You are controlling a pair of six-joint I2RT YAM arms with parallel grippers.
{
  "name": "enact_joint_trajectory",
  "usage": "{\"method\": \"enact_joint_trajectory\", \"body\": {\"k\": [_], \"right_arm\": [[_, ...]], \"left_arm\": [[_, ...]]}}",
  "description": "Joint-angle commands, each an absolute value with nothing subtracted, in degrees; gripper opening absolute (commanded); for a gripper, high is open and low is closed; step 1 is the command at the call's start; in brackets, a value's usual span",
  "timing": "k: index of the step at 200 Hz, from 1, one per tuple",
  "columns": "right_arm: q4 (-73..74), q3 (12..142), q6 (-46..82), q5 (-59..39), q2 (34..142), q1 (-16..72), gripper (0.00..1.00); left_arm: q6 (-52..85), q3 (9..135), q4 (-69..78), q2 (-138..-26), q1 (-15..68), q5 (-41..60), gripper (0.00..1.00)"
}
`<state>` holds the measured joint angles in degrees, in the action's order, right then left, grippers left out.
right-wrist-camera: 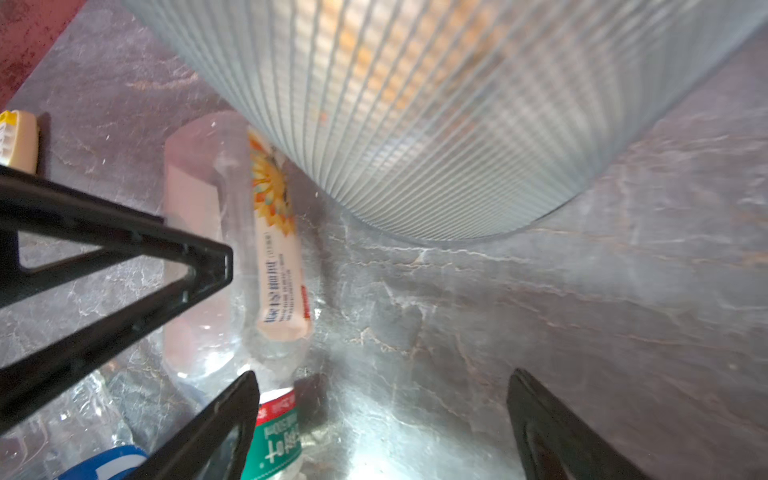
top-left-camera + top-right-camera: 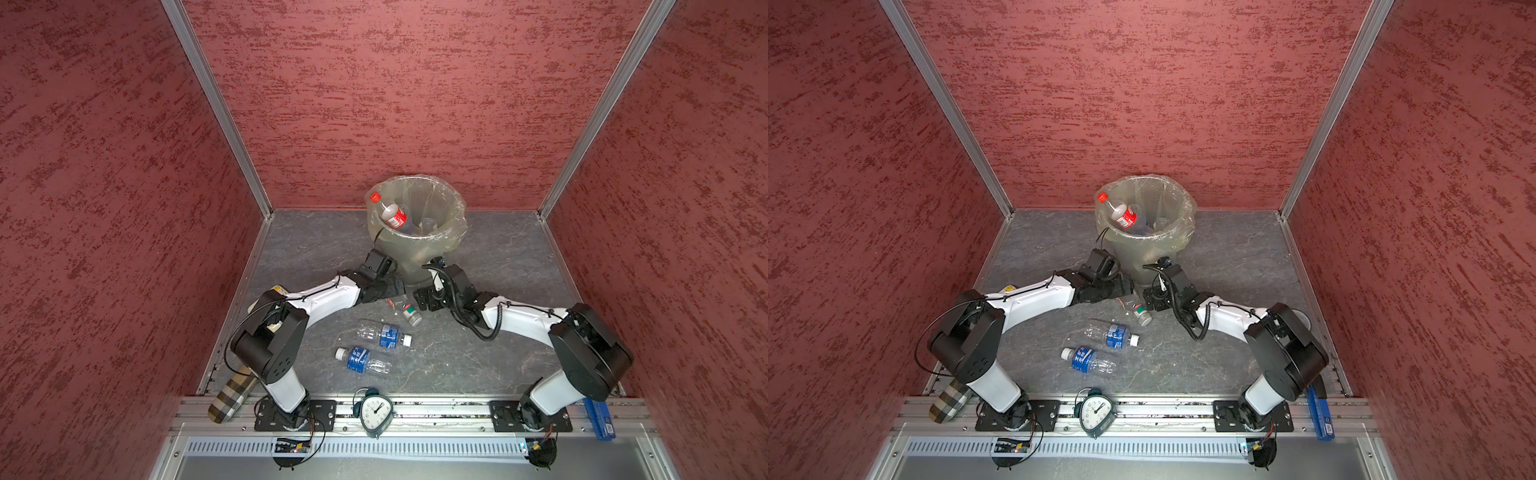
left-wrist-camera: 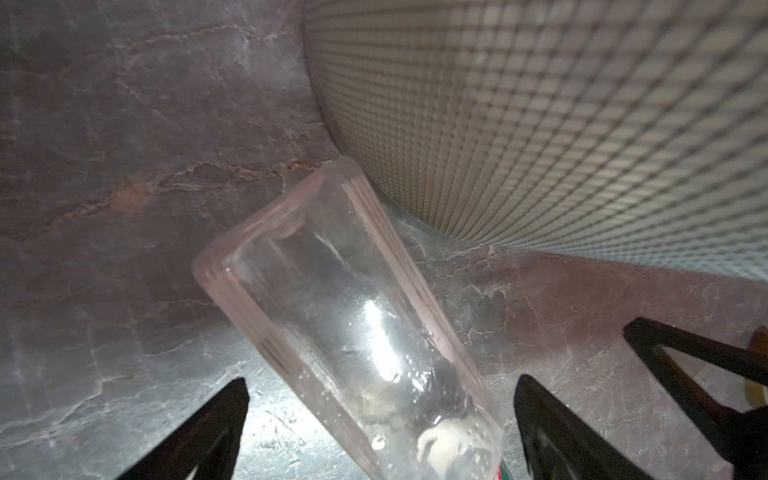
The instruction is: Throw the plastic bottles in the bin
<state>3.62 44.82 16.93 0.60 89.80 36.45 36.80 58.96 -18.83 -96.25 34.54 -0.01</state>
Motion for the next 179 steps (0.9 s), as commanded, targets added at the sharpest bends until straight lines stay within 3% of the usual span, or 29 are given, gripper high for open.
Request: {"method": "enact_joint_trajectory", "body": {"k": [1,86,138,179], "right_arm": [[3.62,44.12,17.56,3.96,88.46,35.15,0.94],[3.25,43.44,17.71,3.07,86.95,33.49,0.94],[3.30,43.41,17.75,2.40,86.92,33.23,0.94],[3.34,43.46,17.67,2.20,87.05,33.22,0.94]], "left_arm": [[37.14,60.38,-20.14,-97.70,35.13,-1.37,1.00],[39.20,61.06,-21.01,-99.22,35.62,-2.69,0.93],[40.94,58.81,-19.45,-98.62,34.52,-1.47,0.81],[42.63,56.62,-16.97,-98.24,33.52,0.24,0.82]]}}
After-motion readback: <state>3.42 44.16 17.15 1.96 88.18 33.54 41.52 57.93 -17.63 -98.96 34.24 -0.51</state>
